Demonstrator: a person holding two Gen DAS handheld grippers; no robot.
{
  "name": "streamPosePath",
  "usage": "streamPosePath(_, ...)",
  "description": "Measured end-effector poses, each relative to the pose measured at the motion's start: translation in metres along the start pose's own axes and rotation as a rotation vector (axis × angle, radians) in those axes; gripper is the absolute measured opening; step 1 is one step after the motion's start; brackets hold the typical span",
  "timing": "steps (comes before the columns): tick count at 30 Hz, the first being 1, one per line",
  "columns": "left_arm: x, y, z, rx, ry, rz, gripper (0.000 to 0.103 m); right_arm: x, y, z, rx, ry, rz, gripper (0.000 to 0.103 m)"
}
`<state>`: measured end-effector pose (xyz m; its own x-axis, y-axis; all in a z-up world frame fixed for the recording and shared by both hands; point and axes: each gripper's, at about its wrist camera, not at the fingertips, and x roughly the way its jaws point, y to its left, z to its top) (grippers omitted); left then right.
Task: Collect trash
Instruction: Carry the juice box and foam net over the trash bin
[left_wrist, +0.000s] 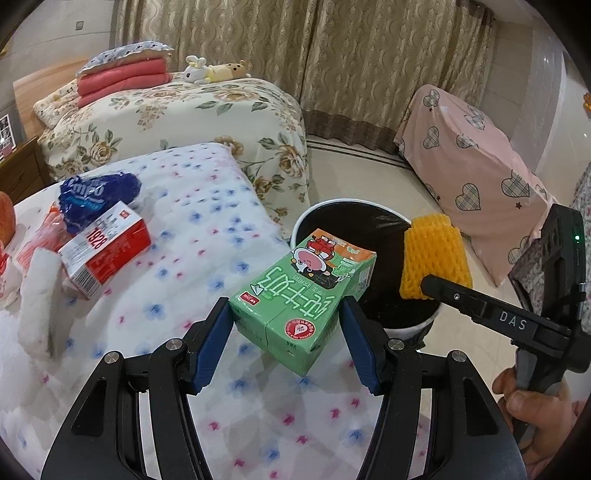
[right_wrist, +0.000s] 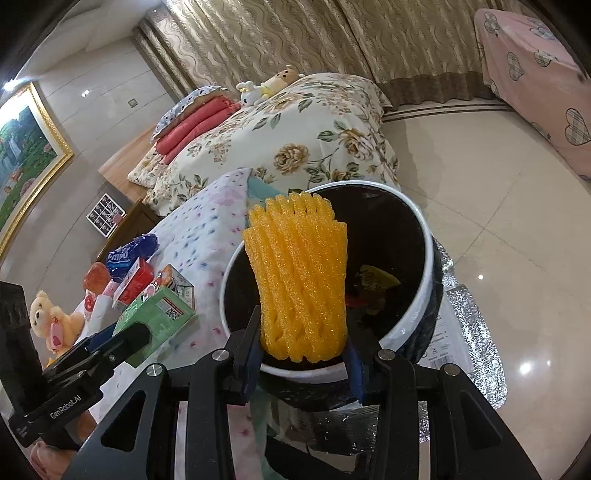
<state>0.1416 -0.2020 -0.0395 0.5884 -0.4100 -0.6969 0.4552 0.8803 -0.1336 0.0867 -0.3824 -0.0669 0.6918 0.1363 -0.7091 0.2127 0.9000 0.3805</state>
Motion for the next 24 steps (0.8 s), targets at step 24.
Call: streamPosePath(24,0.026,-0.023,0.025,0.036,0.002,-0.005,0.060,0.014,-0.014,0.020,-0.007,0.018,-0.026,0.042)
